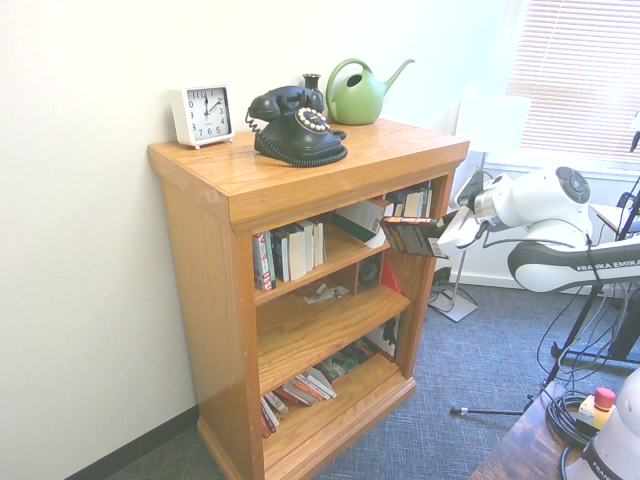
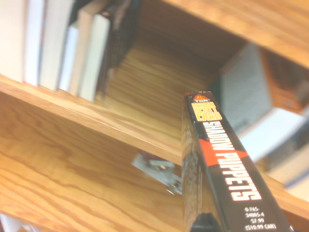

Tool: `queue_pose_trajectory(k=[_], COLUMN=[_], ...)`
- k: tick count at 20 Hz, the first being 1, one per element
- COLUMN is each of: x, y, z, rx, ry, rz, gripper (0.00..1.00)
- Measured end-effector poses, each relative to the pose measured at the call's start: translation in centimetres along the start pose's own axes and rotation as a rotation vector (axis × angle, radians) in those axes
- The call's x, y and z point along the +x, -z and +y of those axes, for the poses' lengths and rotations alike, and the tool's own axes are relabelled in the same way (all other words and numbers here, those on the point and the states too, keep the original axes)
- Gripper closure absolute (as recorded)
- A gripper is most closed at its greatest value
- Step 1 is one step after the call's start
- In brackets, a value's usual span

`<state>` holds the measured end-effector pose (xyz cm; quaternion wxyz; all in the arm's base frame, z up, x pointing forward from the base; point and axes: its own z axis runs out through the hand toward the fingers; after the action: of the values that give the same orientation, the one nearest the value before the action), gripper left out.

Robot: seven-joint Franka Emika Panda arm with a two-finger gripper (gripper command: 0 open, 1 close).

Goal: Organize the shelf

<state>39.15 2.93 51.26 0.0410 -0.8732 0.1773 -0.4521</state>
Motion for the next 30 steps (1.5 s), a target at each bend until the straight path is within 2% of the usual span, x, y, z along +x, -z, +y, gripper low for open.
queue_pose_trajectory(k=[10,15,24,30], x=[-2.3,-3.5,-1.1,0.6], y=[-6.3,-9.9,-16.1,-18.8], z=[-1.6,-2.2,-4.7,-4.4], rx=[0.151,0.190,0.292,0.306], ry=[0.015,-0.055,-0.216,-0.268], rz=[0.090,0.079,0.032,0.040], gripper=[1.00,1.00,1.00,1.00])
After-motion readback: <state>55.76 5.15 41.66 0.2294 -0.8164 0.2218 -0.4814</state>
